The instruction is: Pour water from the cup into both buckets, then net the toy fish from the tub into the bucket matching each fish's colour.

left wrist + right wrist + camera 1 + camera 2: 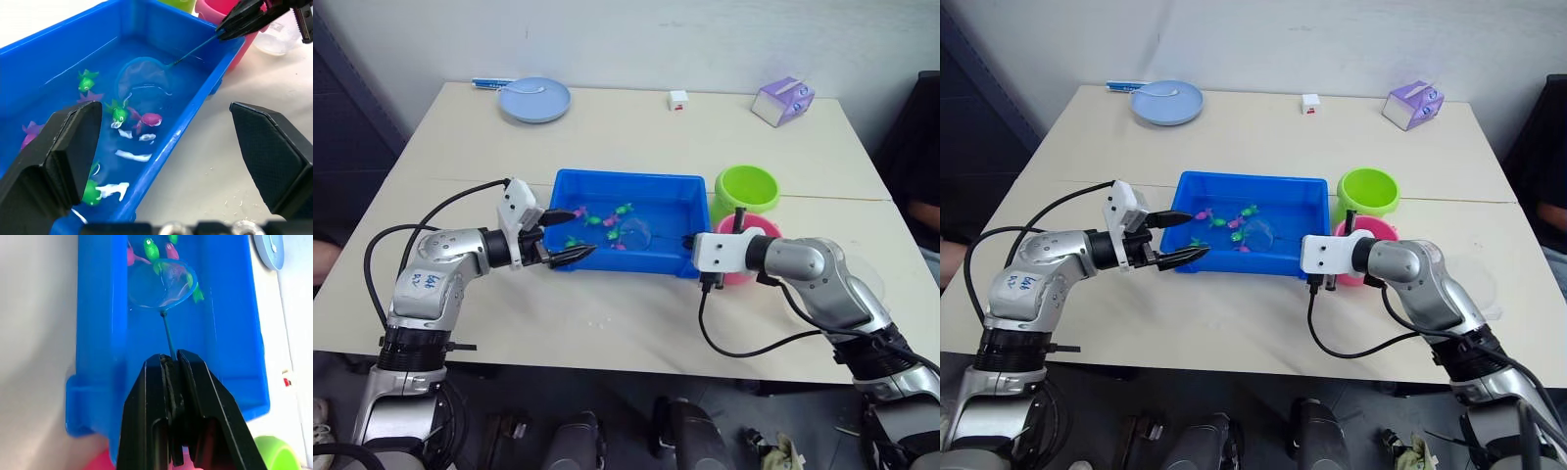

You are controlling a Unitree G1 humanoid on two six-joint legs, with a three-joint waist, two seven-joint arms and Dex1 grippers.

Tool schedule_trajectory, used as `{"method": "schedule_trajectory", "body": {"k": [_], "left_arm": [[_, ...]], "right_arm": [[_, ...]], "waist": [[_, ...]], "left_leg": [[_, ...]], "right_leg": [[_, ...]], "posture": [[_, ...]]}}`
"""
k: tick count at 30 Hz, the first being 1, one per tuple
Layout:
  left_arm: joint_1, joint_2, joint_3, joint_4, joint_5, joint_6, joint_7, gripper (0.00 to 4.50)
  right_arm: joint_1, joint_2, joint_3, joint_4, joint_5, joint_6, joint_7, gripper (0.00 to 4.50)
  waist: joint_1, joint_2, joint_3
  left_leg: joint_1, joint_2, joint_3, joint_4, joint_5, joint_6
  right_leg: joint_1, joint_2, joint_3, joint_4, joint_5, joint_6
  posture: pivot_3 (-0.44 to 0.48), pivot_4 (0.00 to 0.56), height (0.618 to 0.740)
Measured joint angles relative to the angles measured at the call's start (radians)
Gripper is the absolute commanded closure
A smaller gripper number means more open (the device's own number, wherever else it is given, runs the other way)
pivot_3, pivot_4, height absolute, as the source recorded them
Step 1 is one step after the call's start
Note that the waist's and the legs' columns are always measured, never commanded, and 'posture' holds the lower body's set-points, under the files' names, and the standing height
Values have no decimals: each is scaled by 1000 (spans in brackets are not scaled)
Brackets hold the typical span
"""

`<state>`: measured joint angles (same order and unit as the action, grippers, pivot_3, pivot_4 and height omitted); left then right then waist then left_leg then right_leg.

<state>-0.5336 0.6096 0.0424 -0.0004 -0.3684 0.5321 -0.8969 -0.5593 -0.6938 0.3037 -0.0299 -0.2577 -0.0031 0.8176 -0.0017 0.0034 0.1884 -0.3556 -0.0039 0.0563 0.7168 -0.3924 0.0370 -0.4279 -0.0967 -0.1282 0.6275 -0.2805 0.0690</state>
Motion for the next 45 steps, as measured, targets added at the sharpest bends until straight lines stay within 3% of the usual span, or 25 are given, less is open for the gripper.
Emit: {"method": "schedule_trajectory", "body": {"k": [9,16,26,32,37,45], "left_arm": [[17,26,18,0,-5,-1,-2,0],[28,35,18,0,-6,-12,-4,0],[33,54,42,7,-25,-20,-25,0],[20,24,44,1,-83,15,-45,0],[-46,-44,-14,4,-99,25,-64,0],[-189,-204,-94,97,-104,11,-119,0]], "right_arm": [[-7,53,-2,-12,106,70,98,3700],[-5,94,-91,-57,280,348,138,3700],[-3,107,-181,-126,429,598,112,3700],[36,95,-330,-275,559,779,53,3700],[115,47,-527,-456,660,933,-33,3700],[384,-75,-872,-663,733,1061,-86,3700]], "waist": [[-1,0,0],[1,0,0],[1,0,0],[8,0,0],[24,0,0],[26,0,0]], "left_leg": [[0,0,0,0,0,0],[0,0,-1,0,0,0],[0,0,-1,0,0,0],[-1,-1,-1,0,0,0],[-1,-1,-1,-1,0,0],[0,-2,0,-1,0,0]], "right_leg": [[0,0,0,0,0,0],[0,0,0,0,0,0],[0,0,0,0,0,0],[0,-1,-1,0,0,0],[0,-1,-1,-1,0,0],[0,1,0,0,0,1]], "posture": [[0,150,739],[0,150,739],[0,150,739],[0,150,739],[0,150,739],[0,150,739]]}}
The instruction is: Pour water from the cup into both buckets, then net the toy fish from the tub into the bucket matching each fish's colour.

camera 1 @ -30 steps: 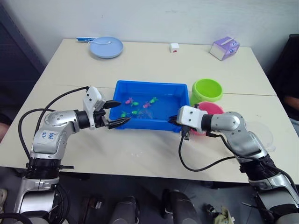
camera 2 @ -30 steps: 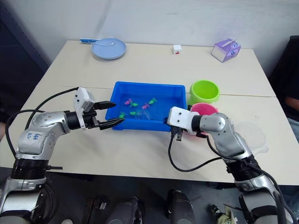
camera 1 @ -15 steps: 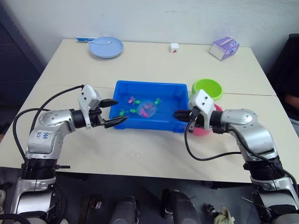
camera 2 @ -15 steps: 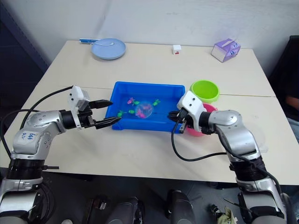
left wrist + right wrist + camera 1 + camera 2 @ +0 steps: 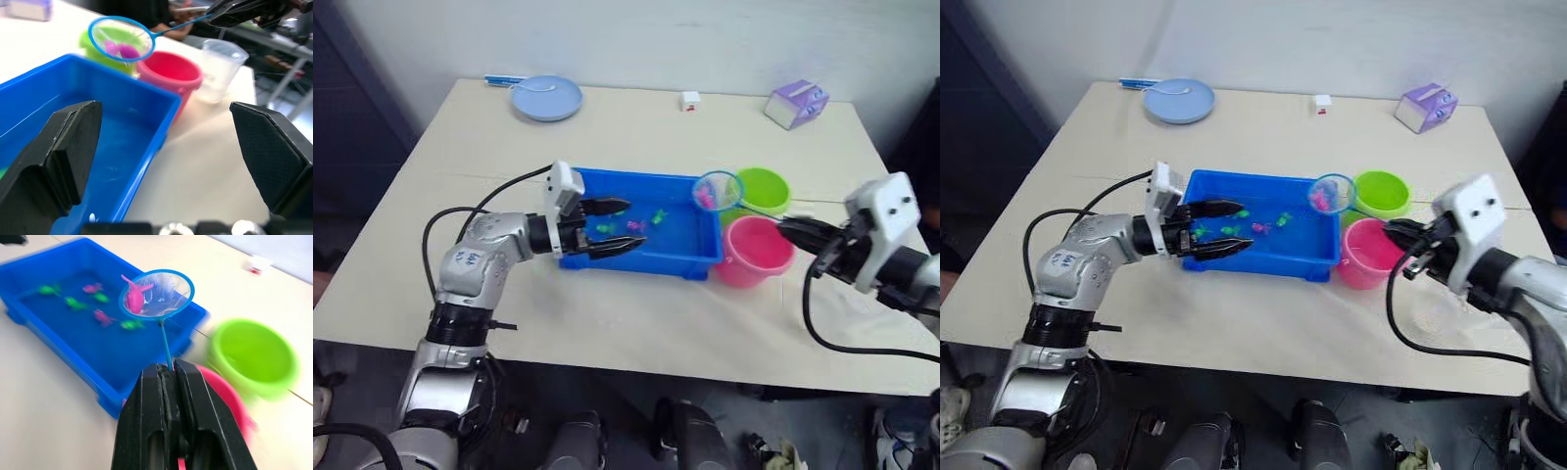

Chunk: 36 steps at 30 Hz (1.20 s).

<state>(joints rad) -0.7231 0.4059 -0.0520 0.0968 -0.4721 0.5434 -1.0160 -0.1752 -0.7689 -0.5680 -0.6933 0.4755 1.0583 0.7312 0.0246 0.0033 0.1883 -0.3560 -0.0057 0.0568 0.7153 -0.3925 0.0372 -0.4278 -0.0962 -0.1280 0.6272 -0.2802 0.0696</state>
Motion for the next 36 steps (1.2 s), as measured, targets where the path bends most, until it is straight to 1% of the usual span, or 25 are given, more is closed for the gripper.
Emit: {"method": "schedule_trajectory", "body": {"k": [1,2,3,5,6,8,11,14,16,22,24,27,29,32,35,36], "left_arm": [[-12,-11,-11,6,1,-10,-18,0],[-13,-12,-12,7,1,-12,-20,0],[-24,-19,-19,21,3,-20,-26,0],[-44,-28,-26,54,7,-39,-40,0],[-48,-28,-25,70,8,-46,-46,0],[-54,-35,-28,100,13,-64,-55,0],[-56,-40,-34,117,17,-73,-62,0],[-56,-49,-43,117,21,-82,-69,0],[-56,-52,-45,119,24,-87,-69,0],[-57,-55,-46,129,30,-98,-69,0],[-57,-54,-45,153,43,-108,-67,0],[-57,-51,-45,153,48,-111,-61,0],[-56,-43,-44,153,50,-114,-56,0],[-50,-30,-37,150,51,-115,-49,0],[-37,-3,-29,146,58,-117,-43,0],[-18,39,-25,151,89,-123,-31,0]], "right_arm": [[57,-17,-57,-26,1,6,1,3700],[61,-17,-63,-28,0,6,1,3700],[101,-26,-91,-43,-7,-10,6,3700],[264,-80,-124,-84,-87,-120,32,3700],[317,-96,-126,-92,-129,-177,41,3700],[424,-144,-122,-91,-274,-373,45,3700],[474,-187,-117,-78,-409,-560,37,3700],[561,-287,-91,-15,-632,-850,1,3700],[590,-323,-82,30,-744,-991,-23,3700],[590,-323,-65,87,-851,-1139,-77,3700],[565,-323,-69,141,-883,-1209,-108,3700],[541,-327,-65,168,-869,-1277,-106,3700],[534,-335,-35,174,-863,-1312,-105,3700],[470,-331,-15,217,-856,-1305,-114,3700],[372,-313,3,240,-775,-1247,-115,3700],[250,-288,115,240,-664,-1181,-89,3700]], "waist": [[-2,0,0],[-5,0,0],[-4,1,0],[2,2,-1],[3,2,-1],[0,2,-1],[-5,2,-1],[-3,2,-1],[-1,2,-1],[0,2,-1],[0,2,-1],[-1,2,-1],[-2,2,-1],[-2,2,-1],[-4,2,-1],[-10,1,-1]], "left_leg": [[1,1,1,0,0,0],[2,2,2,0,0,0],[2,2,3,0,0,0],[3,2,3,-1,0,0],[3,1,3,-1,0,0],[3,0,6,-1,0,0],[4,0,8,-1,0,0],[5,0,9,-1,0,0],[4,0,8,-1,0,0],[4,1,8,-1,0,0],[4,1,8,0,0,0],[4,1,8,-1,0,0],[4,1,8,-1,0,0],[4,1,9,0,0,0],[4,2,8,0,0,0],[4,2,8,0,0,0]], "right_leg": [[0,1,1,0,0,0],[0,1,2,1,0,0],[0,1,3,1,0,0],[0,2,3,1,0,0],[0,2,3,0,0,0],[0,1,6,0,1,2],[0,2,10,-1,2,4],[0,2,11,-1,2,4],[0,2,11,-1,2,4],[0,2,10,-2,2,4],[0,2,10,-2,2,4],[0,2,10,-2,2,4],[0,3,10,-2,2,4],[0,2,11,-1,2,4],[0,2,10,-1,2,4],[0,3,10,-1,2,4]], "posture": [[0,150,739],[0,150,739],[0,150,739],[0,150,739],[0,150,739],[0,150,739],[0,150,739],[0,150,739],[0,150,739],[0,150,739],[0,150,739],[0,150,739],[0,150,739],[0,150,739],[0,150,739],[0,150,739]]}}
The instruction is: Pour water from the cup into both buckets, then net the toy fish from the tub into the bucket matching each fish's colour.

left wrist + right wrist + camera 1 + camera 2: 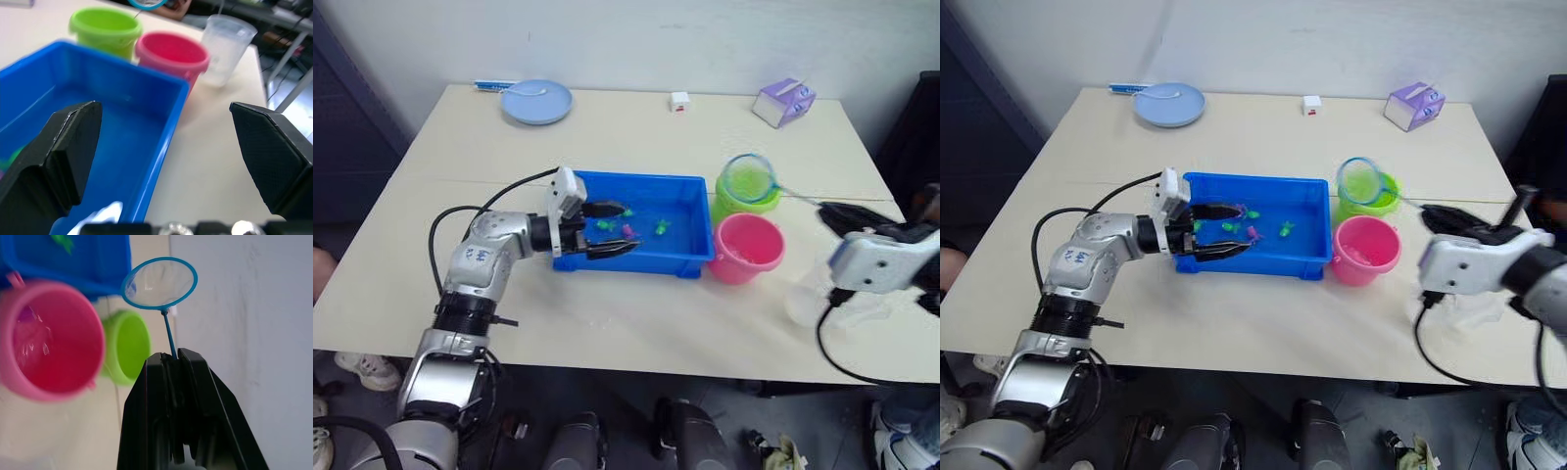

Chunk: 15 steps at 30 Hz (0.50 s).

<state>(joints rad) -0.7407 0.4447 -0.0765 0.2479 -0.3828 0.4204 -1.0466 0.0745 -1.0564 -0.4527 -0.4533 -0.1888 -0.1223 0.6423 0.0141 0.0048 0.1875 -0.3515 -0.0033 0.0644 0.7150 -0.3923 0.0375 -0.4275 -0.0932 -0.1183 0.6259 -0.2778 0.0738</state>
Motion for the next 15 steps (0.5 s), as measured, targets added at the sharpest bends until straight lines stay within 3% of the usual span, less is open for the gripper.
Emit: {"method": "schedule_trajectory", "body": {"k": [1,7,15], "left_arm": [[19,35,11,9,21,-7,10,0],[87,114,53,-11,47,-7,49,0],[144,153,88,-89,50,26,99,0]], "right_arm": [[-116,48,150,10,55,58,36,3700],[-454,215,475,122,78,239,121,3700],[-596,294,637,285,-9,233,129,3700]], "waist": [[-3,0,0],[-12,0,0],[-5,0,0]], "left_leg": [[-1,0,0,0,0,0],[-2,-1,-2,1,0,0],[-4,-3,-4,2,0,1]], "right_leg": [[0,0,0,0,0,0],[0,-2,-2,0,0,0],[-1,-4,-5,0,0,0]], "posture": [[0,150,739],[0,150,739],[0,150,739]]}}
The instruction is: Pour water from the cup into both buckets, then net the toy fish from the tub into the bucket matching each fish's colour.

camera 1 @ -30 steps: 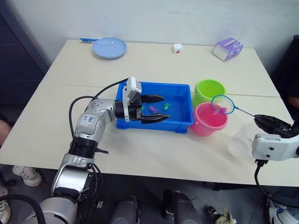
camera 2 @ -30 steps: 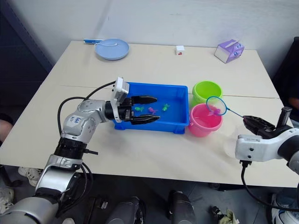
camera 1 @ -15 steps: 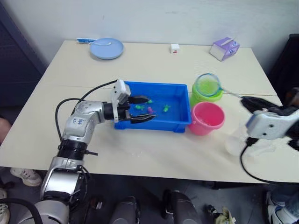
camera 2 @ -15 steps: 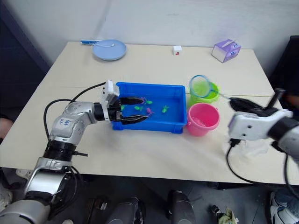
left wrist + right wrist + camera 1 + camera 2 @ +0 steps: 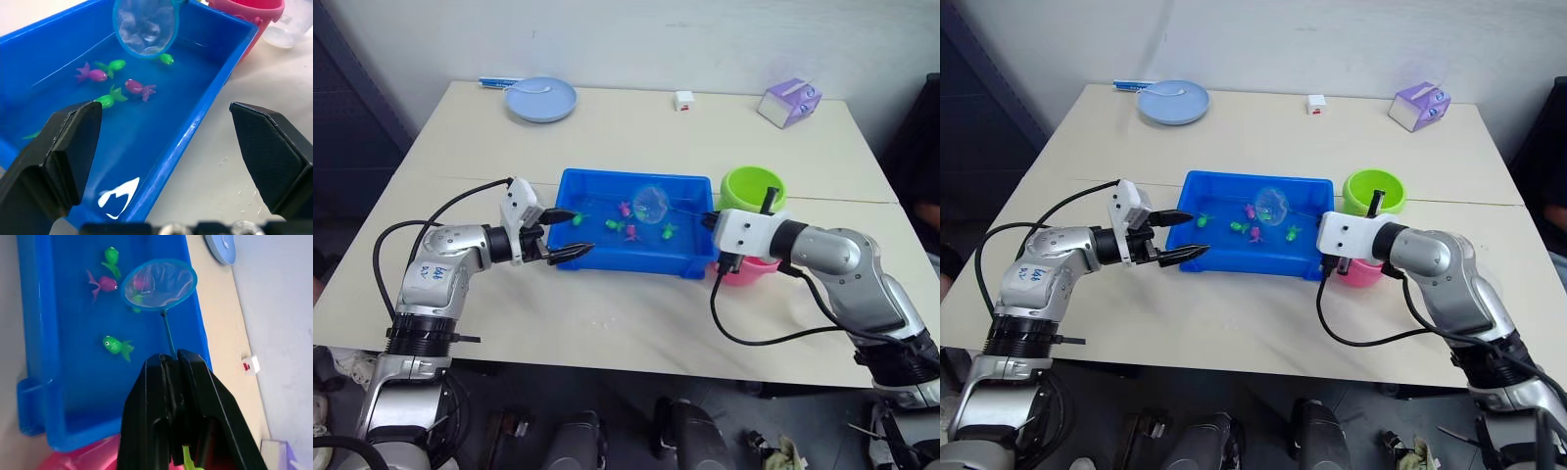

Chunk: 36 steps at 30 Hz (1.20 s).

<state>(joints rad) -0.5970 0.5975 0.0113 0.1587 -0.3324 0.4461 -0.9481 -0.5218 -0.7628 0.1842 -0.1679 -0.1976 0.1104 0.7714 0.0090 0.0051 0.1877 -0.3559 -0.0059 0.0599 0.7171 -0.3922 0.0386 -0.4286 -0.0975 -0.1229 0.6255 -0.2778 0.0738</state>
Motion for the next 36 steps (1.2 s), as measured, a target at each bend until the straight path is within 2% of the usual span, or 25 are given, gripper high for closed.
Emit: {"method": "schedule_trajectory", "body": {"k": [5,8,13,17,22,27,32,36], "left_arm": [[45,13,21,-77,-5,38,37,0],[61,14,29,-107,-14,57,51,0],[81,14,36,-133,-23,72,61,0],[94,14,40,-144,-25,77,61,0],[89,15,47,-141,-24,76,60,0],[64,12,45,-114,-23,65,54,0],[54,5,30,-97,-22,47,35,0],[35,-2,27,-66,-36,44,6,0]], "right_arm": [[-97,28,118,200,-104,-133,0,3700],[-116,41,128,261,-135,-192,-3,3700],[-128,77,129,294,-140,-223,2,3700],[-97,109,123,253,-80,-184,51,3700],[-44,108,89,153,7,-53,115,3700],[9,109,19,28,147,190,177,3700],[44,176,-117,-81,377,553,168,3700],[65,177,-198,-142,477,709,120,3700]], "waist": [[-12,0,0],[-13,0,0],[-13,0,0],[-11,0,0],[-10,0,0],[-9,0,0],[-9,0,0],[-8,0,0]], "left_leg": [[0,1,0,0,0,0],[0,1,0,0,0,0],[0,1,0,0,0,0],[0,1,0,0,0,0],[0,1,0,0,0,0],[0,1,-1,0,0,0],[0,1,-1,0,0,0],[0,0,0,-1,0,0]], "right_leg": [[0,0,0,0,0,0],[0,0,0,0,0,0],[0,0,0,0,0,0],[0,1,-1,0,0,0],[0,0,0,0,0,0],[0,1,-1,0,0,0],[0,1,-1,1,0,0],[0,0,-1,1,0,0]], "posture": [[0,150,739],[0,150,739],[0,150,739],[0,150,739],[0,150,739],[0,150,739],[0,150,739],[0,150,739]]}}
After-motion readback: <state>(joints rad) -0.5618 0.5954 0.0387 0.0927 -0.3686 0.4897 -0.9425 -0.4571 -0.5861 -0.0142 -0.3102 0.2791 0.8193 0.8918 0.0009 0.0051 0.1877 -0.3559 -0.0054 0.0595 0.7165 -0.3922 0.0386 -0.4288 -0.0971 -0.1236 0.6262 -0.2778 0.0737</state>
